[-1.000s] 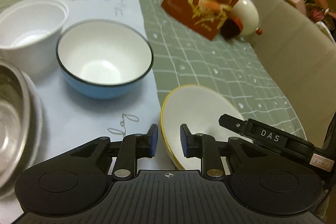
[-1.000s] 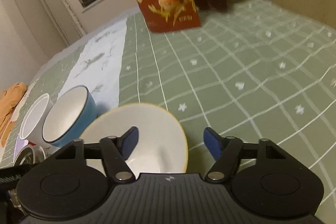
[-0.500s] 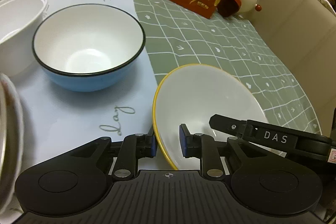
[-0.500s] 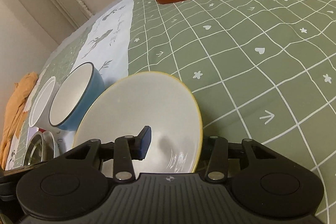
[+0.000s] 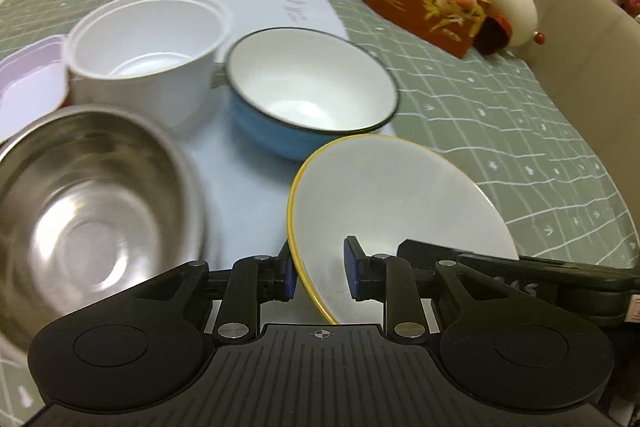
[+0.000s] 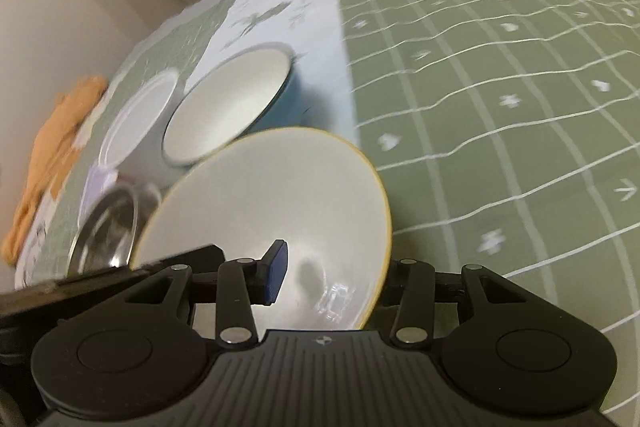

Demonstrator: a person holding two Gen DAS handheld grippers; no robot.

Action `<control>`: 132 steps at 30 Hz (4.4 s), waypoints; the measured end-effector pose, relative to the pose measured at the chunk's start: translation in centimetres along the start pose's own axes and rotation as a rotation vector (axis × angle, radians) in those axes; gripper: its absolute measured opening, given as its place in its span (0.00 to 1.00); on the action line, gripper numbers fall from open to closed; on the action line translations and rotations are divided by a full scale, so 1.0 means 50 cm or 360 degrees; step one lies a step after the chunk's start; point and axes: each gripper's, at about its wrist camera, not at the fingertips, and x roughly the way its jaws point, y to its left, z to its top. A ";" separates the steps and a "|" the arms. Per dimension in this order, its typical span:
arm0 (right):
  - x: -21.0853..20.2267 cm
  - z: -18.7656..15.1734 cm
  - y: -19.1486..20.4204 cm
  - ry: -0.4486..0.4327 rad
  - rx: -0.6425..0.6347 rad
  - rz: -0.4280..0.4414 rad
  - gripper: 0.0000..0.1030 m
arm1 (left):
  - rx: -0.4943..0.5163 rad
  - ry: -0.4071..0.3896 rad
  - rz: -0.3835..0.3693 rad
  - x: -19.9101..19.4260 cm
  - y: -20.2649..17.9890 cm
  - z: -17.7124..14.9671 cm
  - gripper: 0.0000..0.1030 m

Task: Organize plates and bowls

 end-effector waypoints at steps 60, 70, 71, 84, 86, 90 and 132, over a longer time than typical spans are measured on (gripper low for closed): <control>-0.007 -0.058 0.034 0.0017 -0.0129 0.0153 0.32 | -0.0142 0.0044 -0.0084 -0.042 0.097 -0.008 0.23; 0.009 -0.062 0.039 0.0028 -0.0180 0.0108 0.33 | -0.0083 0.0027 -0.0073 -0.047 0.088 -0.009 0.23; 0.010 -0.063 0.040 0.0029 -0.0185 0.0102 0.33 | -0.0075 0.0027 -0.0069 -0.048 0.087 -0.009 0.24; -0.019 -0.048 0.024 -0.0064 -0.0127 0.0038 0.33 | -0.0019 -0.0074 -0.0067 -0.079 0.090 -0.001 0.24; -0.029 -0.046 0.024 -0.0103 -0.0132 0.0017 0.33 | -0.0020 -0.0104 -0.0078 -0.087 0.097 0.010 0.24; -0.053 -0.034 0.036 -0.0212 -0.0155 -0.0049 0.33 | -0.0001 -0.0126 -0.0107 -0.094 0.107 0.040 0.24; 0.200 0.233 0.050 0.0129 0.0159 -0.0019 0.34 | 0.0004 0.0122 -0.0171 0.156 0.098 0.219 0.32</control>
